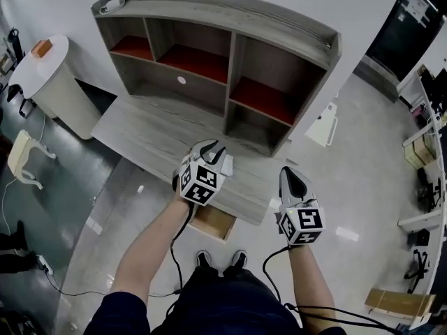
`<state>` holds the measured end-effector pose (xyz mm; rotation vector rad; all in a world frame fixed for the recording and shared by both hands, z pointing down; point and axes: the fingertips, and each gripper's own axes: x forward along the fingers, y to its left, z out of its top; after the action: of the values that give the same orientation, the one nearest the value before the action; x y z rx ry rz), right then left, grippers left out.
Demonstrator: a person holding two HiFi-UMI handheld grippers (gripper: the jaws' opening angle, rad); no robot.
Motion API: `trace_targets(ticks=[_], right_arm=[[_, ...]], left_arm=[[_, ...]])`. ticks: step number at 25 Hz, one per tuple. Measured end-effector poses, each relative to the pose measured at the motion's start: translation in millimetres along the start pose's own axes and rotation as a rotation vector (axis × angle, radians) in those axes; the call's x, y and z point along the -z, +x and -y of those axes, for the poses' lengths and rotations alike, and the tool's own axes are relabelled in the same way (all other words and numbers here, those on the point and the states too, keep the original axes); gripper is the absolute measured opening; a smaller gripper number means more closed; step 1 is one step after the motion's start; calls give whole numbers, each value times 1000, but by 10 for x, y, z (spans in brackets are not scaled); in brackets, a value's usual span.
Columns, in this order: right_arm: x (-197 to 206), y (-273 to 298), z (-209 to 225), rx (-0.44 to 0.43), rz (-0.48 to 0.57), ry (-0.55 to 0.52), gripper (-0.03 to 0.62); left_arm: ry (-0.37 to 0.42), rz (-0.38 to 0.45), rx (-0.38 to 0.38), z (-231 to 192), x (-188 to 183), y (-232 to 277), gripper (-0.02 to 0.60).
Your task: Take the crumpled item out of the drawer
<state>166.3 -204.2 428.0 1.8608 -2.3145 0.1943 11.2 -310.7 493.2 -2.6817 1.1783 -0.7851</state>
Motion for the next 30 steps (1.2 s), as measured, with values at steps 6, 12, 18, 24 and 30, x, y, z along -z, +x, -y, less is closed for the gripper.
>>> trace_targets(ticks=[6,12,18,24,30], right_arm=[[-338,36,-53,0,57,-12,6],[-696,81,-152,-23,110,-29,6],[-1047,39,-219,-51,185,-20,6],[-1576,-48,-252,-79,286,-81,6],[-1610,-86,-324,-87,300,-69,6]], left_arm=[[-150,163,-110,-76,-545,-544,88],[-200,266,-170,-139,-987,-972,22],[-245,296,-206,-200,-1160,-1196,5],[-287,356,-234,-378,-1329,-1404,5],[-296,408,-239,-458,-1581,-1539,5]])
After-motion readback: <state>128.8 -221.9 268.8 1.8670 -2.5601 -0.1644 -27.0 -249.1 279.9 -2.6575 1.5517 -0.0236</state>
